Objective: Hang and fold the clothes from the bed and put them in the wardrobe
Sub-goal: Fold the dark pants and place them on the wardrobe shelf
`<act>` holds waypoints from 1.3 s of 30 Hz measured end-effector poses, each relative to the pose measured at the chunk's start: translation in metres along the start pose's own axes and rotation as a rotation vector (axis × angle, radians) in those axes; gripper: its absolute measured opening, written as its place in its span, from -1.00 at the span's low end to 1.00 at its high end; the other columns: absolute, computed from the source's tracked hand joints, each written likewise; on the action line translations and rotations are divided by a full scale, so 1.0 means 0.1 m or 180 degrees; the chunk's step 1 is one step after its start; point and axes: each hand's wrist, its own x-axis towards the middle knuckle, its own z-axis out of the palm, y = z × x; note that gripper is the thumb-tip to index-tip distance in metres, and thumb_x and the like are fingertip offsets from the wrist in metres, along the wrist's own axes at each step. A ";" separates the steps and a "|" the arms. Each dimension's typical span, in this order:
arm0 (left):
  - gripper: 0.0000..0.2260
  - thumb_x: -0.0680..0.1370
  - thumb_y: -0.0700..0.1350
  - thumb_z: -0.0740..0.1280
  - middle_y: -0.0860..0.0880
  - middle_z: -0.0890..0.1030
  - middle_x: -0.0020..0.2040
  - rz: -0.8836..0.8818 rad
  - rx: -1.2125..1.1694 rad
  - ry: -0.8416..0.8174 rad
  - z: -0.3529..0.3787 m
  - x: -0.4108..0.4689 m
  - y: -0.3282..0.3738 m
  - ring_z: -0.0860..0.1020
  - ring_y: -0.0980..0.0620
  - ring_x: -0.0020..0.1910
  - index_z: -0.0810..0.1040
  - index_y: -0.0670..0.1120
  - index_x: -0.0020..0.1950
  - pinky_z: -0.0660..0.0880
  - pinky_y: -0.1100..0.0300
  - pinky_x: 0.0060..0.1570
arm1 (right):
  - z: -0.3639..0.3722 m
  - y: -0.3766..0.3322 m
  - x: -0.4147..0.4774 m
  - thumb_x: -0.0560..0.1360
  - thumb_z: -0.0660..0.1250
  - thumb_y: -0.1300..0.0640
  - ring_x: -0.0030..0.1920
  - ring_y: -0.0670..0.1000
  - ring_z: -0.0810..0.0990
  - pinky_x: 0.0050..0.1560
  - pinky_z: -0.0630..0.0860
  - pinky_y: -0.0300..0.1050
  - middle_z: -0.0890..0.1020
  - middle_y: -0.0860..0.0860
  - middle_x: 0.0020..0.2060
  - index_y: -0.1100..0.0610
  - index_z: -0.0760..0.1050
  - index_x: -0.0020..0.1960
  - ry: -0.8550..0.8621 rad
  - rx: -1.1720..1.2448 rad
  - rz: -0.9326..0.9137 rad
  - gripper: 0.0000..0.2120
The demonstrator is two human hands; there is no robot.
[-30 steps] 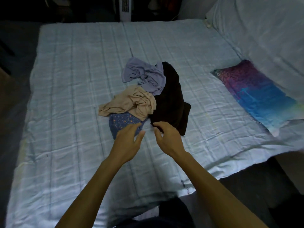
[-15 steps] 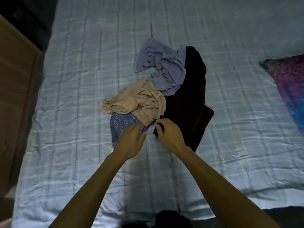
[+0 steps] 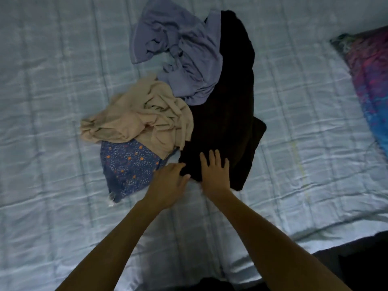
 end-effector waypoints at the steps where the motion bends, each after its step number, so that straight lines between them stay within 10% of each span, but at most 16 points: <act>1: -0.42 0.52 0.20 0.05 -0.15 0.50 0.30 -0.0009 0.0024 -0.0055 0.02 0.04 -0.03 0.50 -0.15 0.21 0.39 -0.13 0.39 0.40 -0.06 0.21 | 0.01 0.00 0.06 0.48 0.35 0.04 0.48 0.21 0.15 0.43 0.06 0.21 0.24 0.19 0.46 0.07 0.09 0.52 0.0118 0.0036 -0.0002 -0.29; 5: -0.40 0.50 0.19 0.05 -0.18 0.52 0.26 0.0082 -0.0031 -0.0107 -0.04 0.16 -0.15 0.49 -0.17 0.21 0.43 -0.18 0.36 0.41 0.00 0.20 | -0.28 0.07 0.22 0.53 0.20 0.18 0.03 0.09 0.57 0.27 0.24 0.05 0.60 0.03 0.01 0.06 0.46 0.18 0.0489 0.0171 -0.0064 -0.76; 15: -0.27 0.48 0.12 0.36 -0.15 0.32 0.42 0.0761 -0.0482 0.0413 -0.70 0.07 0.63 0.35 -0.11 0.36 0.14 -0.15 0.51 0.37 -0.03 0.29 | -1.62 0.40 -0.55 0.24 0.40 0.44 -0.45 0.07 0.53 -0.31 0.42 -0.10 0.59 0.01 -0.35 0.10 0.59 -0.09 0.1883 0.0694 -0.0264 -0.66; 27: -0.56 0.49 -0.01 0.40 -0.04 0.52 0.24 0.2105 -0.1433 0.1788 -1.85 -0.79 2.14 0.47 0.08 0.20 0.44 -0.11 0.32 0.37 0.30 0.19 | -3.18 0.56 -2.09 0.46 0.22 0.18 0.03 0.07 0.60 0.02 0.50 -0.01 0.65 0.01 0.01 0.03 0.59 0.11 0.3288 0.1584 -0.0234 -0.72; 39: -0.85 0.54 -0.13 0.33 0.07 0.60 -0.02 0.2500 -0.1070 0.2566 -2.42 -1.80 3.38 0.55 0.18 -0.01 0.51 -0.08 0.10 0.47 0.32 0.04 | -3.52 1.14 -2.99 0.55 0.23 0.14 -0.15 -0.12 0.62 -0.06 0.59 -0.08 0.66 -0.11 -0.09 -0.01 0.59 0.14 0.3721 0.2684 -0.1064 -0.77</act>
